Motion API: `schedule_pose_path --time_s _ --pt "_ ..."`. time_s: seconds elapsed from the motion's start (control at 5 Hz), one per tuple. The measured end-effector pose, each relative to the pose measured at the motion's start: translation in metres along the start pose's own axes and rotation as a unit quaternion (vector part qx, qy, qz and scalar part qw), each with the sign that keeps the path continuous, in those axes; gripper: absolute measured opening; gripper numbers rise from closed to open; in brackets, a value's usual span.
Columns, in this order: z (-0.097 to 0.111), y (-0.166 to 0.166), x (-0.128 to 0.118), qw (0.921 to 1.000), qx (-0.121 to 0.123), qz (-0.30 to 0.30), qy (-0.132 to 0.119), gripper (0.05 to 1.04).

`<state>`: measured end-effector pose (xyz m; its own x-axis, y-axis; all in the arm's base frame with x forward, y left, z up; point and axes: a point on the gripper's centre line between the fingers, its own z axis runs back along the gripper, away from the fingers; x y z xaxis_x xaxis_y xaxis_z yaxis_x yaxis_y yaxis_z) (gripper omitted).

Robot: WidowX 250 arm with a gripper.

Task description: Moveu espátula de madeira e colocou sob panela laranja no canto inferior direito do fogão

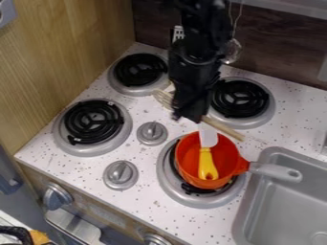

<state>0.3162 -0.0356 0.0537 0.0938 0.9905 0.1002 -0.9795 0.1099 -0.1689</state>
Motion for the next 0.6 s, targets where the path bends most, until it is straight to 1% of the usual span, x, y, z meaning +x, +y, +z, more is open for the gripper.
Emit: schedule_pose_path --time_s 0.2,0.4,0.6 --pt "-0.006 0.007 -0.007 0.9994 -0.009 0.026 -0.021 0.09" --pt "-0.011 0.013 -0.017 0.9996 -0.011 0.02 -0.017 0.09" --pt "-0.011 0.015 -0.023 0.9989 -0.014 0.032 -0.033 0.09"
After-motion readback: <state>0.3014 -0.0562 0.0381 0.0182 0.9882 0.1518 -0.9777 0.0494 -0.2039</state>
